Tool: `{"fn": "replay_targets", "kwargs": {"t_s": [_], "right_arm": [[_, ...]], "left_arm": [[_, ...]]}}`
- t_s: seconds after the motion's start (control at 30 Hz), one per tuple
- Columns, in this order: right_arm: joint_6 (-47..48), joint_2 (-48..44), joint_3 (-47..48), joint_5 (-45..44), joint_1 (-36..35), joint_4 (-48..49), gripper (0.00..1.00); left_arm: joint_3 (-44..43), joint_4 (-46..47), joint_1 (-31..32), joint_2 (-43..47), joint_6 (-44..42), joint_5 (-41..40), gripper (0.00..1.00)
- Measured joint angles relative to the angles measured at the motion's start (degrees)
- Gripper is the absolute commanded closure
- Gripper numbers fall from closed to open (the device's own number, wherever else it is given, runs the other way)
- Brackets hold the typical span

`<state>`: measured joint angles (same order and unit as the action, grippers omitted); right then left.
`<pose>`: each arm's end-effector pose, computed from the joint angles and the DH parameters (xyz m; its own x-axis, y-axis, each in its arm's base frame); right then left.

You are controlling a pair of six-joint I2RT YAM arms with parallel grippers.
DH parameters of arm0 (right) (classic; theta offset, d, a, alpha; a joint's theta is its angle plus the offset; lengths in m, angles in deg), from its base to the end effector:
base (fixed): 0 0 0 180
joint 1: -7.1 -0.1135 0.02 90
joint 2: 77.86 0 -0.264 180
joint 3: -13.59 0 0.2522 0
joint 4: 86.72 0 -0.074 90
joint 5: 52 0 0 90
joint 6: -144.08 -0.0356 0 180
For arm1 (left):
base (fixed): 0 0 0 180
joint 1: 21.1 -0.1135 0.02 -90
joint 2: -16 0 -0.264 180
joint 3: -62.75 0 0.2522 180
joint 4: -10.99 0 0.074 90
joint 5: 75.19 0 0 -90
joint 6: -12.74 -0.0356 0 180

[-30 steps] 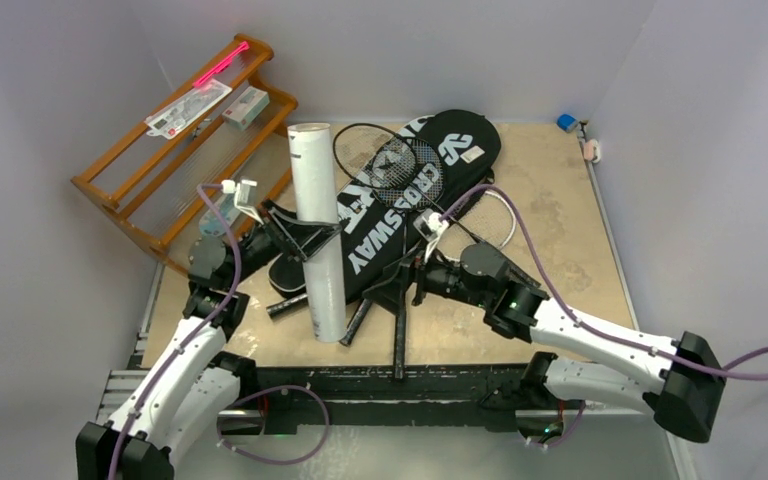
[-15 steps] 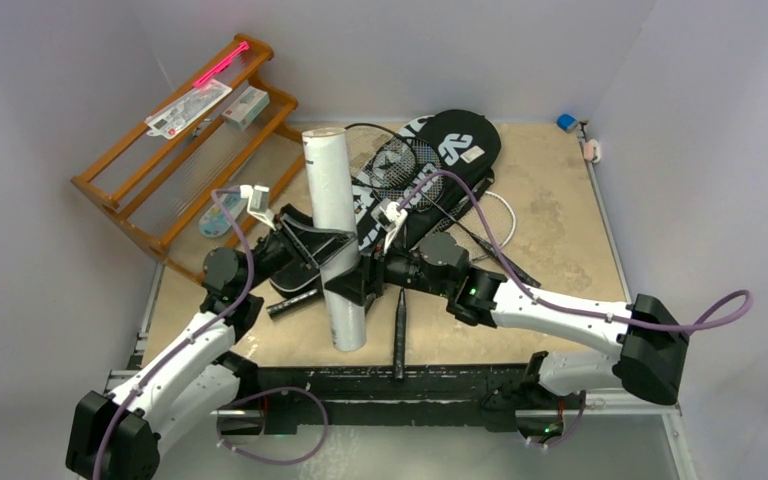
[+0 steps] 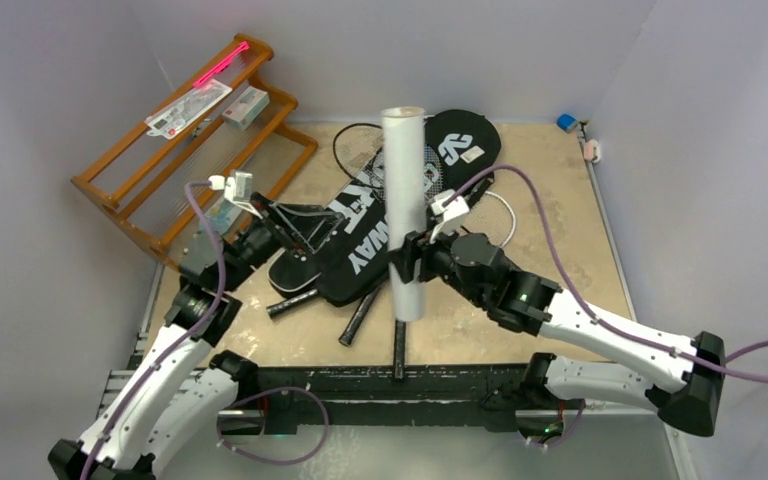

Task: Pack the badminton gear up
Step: Place the shuttle tube at the center of the board.

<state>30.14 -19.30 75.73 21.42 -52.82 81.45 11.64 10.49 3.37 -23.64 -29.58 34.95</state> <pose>0.1296 0.2035 0.3390 -0.3448 0.1806 -0.9211 -0.5995 0.7128 0.3642 0.1490 -0.0813 0.3525 -0.3984 -0.5814 -0.7094 0.5970 0.4228 -0.6818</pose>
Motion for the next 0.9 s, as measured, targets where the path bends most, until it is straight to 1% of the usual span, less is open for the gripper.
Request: {"fn": "replay_targets", "kwargs": {"t_s": [0.07,0.17,0.27,0.33,0.43,0.57,0.63,0.73,0.77,0.83,0.9], "right_arm": [[2.91,-1.33,0.98,-5.51,1.66,-4.85,0.64],[9.94,-0.24,3.52,-14.67,6.84,-12.35,0.65],[15.08,6.27,8.7,-24.65,12.87,-20.17,0.62],[18.34,12.17,12.24,-27.45,17.86,-23.93,0.62],[26.51,16.94,12.02,-27.5,26.29,-24.24,0.64],[38.1,17.18,8.94,-26.6,35.6,-21.31,0.66],[42.21,17.35,8.48,-25.31,39.63,-19.19,0.66],[46.75,19.76,8.81,-21.53,45.97,-15.5,0.66],[47.65,21.44,9.14,-20.85,47.78,-14.58,0.65],[48.48,26.38,10.32,-19.32,50.45,-13.14,0.64],[48.54,33.22,12.04,-17.53,52.11,-11.96,0.64]], "left_arm": [[-2.89,-5.92,0.0,1.55,-3.93,-2.75,0.18],[-4.7,-12.26,0.0,3.69,-8.52,-5.46,0.16],[-5.4,-16.98,0.0,4.13,-11.82,-5.88,0.16],[-5.64,-20.02,0.0,3.48,-13.6,-5.88,0.16],[-6.08,-23.93,0.0,2.49,-16.13,-5.99,0.16],[-6.73,-28.28,0.0,1.55,-19.5,-6.54,0.16],[-6.86,-29.35,0.0,1.6,-20.94,-6.71,0.16],[-7.04,-30.36,0.0,0.98,-23.32,-7.02,0.16],[-7.04,-30.64,0.0,0.63,-23.87,-7.13,0.16],[-7.21,-31.21,0.0,-0.5,-25.73,-7.37,0.16],[-7.69,-31.87,0.0,-2.12,-27.61,-8.09,0.15]]}}
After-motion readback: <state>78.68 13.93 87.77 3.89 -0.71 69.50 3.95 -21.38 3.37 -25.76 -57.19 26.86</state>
